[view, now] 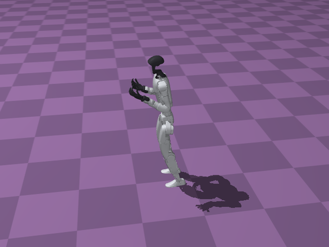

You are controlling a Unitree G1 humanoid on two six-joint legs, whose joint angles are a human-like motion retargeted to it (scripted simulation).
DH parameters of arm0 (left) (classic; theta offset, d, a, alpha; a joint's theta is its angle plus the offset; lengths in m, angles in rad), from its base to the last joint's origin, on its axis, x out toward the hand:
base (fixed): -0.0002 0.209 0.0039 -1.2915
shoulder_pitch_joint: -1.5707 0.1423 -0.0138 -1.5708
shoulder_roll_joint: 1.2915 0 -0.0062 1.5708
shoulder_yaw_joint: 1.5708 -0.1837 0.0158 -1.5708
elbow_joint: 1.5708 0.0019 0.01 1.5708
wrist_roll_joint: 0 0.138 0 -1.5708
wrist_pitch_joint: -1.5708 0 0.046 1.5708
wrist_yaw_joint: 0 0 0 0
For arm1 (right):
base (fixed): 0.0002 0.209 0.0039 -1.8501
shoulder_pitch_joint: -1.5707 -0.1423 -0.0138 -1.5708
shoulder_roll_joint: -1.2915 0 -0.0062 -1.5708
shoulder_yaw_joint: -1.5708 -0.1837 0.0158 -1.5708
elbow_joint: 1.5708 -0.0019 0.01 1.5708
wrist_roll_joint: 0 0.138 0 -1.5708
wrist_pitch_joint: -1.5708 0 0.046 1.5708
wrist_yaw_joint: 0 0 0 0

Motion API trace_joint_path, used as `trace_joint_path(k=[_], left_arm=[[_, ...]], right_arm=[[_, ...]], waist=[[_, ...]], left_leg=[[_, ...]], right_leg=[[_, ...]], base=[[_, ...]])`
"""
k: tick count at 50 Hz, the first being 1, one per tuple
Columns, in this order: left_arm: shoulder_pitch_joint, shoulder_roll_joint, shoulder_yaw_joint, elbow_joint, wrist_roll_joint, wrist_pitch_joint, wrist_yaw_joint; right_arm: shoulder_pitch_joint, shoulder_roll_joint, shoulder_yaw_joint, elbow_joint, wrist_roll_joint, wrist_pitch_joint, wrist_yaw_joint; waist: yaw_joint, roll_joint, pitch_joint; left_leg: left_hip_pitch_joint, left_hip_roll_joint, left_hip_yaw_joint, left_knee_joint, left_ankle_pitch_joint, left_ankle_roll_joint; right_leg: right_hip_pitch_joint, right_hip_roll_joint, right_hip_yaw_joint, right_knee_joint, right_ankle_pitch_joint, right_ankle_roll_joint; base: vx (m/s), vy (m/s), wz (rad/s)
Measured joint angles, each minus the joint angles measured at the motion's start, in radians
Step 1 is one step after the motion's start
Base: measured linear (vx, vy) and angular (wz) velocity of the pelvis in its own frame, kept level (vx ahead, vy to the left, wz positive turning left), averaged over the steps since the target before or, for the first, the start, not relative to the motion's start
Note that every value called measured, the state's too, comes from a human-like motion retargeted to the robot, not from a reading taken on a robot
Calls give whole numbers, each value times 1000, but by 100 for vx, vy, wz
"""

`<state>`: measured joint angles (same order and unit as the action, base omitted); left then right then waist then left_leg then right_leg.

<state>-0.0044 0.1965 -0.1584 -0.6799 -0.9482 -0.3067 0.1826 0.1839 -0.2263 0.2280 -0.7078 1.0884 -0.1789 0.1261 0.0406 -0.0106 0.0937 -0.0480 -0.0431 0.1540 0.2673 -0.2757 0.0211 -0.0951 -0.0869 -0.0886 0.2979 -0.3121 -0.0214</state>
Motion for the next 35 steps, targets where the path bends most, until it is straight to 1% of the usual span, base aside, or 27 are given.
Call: trace_joint_path(k=[2,3,5,7,10,12,13,15,16,17,18,20,23,24,25,27,28,30,32,33,35], left_arm=[[85,12,32,-62,-26,-14,-29],[124,22,40,-85,-24,-12,-39],[185,52,43,-117,-8,5,-63],[204,76,20,-120,16,25,-86],[181,84,-35,-73,49,57,-89],[137,67,-73,-7,64,66,-75],[105,51,-94,27,63,64,-63],[-2,12,-134,93,44,41,-30],[-47,3,-143,94,62,32,-22],[-94,-6,-149,93,78,27,-13],[-146,-12,-146,84,91,27,-2],[-201,-31,-134,48,82,36,20],[-147,-21,-96,-34,112,19,15],[-126,-14,-92,-58,117,19,6],[-106,-7,-91,-80,122,22,-4],[-60,29,-82,-113,134,39,-37],[-40,47,-80,-121,140,47,-51],[-8,72,-82,-112,129,60,-69],[0,51,-93,-66,94,64,-74],[-17,22,-96,-32,76,62,-69],[-76,-48,-93,30,73,54,-48]], right_arm=[[55,-29,-21,-69,18,0,31],[75,-43,-36,-90,3,-4,30],[113,-55,-57,-104,-31,-22,4],[139,-45,-52,-84,-43,-33,-21],[146,-33,-30,-16,-62,-23,-46],[113,-44,3,51,-95,-19,-66],[85,-48,28,84,-102,-22,-82],[-1,-43,80,142,-84,-38,-112],[-20,-39,89,136,-49,-45,-111],[-37,-35,94,126,-17,-49,-105],[-48,-28,90,107,10,-48,-87],[-36,-37,72,55,28,-26,-37],[17,-83,19,-22,11,-21,-6],[29,-91,7,-34,-18,-24,-8],[39,-96,-4,-43,-52,-28,-12],[67,-90,-9,-44,-82,-31,-22],[78,-83,-4,-36,-88,-30,-25],[82,-71,11,-1,-106,-23,-39],[54,-65,35,52,-155,-24,-73],[25,-62,49,77,-188,-28,-97],[-23,-55,61,85,-200,-39,-128]], waist=[[-9,6,-50],[-18,8,-68],[-38,6,-101],[-47,-4,-108],[-39,-17,-84],[-39,-19,-53],[-43,-21,-36],[-50,-23,8],[-54,-17,16],[-54,-14,20],[-47,-20,18],[-38,-36,-10],[-73,-38,-96],[-77,-37,-111],[-78,-35,-122],[-71,-33,-134],[-64,-33,-131],[-50,-32,-112],[-49,-27,-73],[-54,-23,-44],[-77,-13,12]], left_leg=[[27,5,-6,-97,167,-64],[37,7,-15,-130,237,-96],[46,16,-21,-164,320,-149],[52,29,13,-163,322,-161],[69,43,70,-132,253,-149],[71,44,70,-81,134,-131],[65,44,68,-43,55,-118],[31,57,71,66,-102,-79],[6,79,71,124,-145,-89],[-18,95,74,170,-172,-82],[-40,97,81,194,-164,-44],[-41,68,92,149,-65,29],[-7,43,85,8,161,-38],[4,41,82,-30,216,-59],[15,41,79,-64,262,-77],[34,46,78,-100,287,-100],[44,50,79,-105,276,-105],[68,55,82,-98,207,-111],[84,59,87,-52,66,-105],[82,63,90,-7,-18,-92],[37,87,90,140,-173,-68]], right_leg=[[35,10,-9,-118,173,34],[56,13,-17,-171,241,54],[85,14,-30,-241,310,95],[101,11,-20,-266,305,118],[124,3,24,-268,271,136],[144,-2,37,-255,173,124],[150,-4,34,-241,100,108],[134,0,24,-173,-48,56],[105,13,21,-111,-94,26],[75,21,20,-55,-121,0],[41,19,26,-12,-113,-15],[18,-3,33,-14,-22,-14],[67,-17,-4,-171,211,65],[77,-18,-15,-202,261,84],[84,-18,-25,-226,302,101],[92,-16,-26,-237,304,119],[98,-14,-14,-234,287,122],[113,-9,24,-219,227,128],[132,-7,53,-190,107,117],[137,-8,57,-166,30,103],[124,-1,48,-88,-112,59]], base=[[14,2,-30],[13,1,0],[10,0,19],[2,0,11],[-5,2,1],[-12,4,3],[-14,5,6],[-15,5,4],[-12,4,-1],[-8,2,-10],[-4,2,-18],[4,2,-17],[13,1,6],[10,1,-7],[7,1,-18],[3,1,-29],[-1,1,-37],[-5,2,-40],[-9,4,-28],[-12,6,-8],[-13,6,9]])
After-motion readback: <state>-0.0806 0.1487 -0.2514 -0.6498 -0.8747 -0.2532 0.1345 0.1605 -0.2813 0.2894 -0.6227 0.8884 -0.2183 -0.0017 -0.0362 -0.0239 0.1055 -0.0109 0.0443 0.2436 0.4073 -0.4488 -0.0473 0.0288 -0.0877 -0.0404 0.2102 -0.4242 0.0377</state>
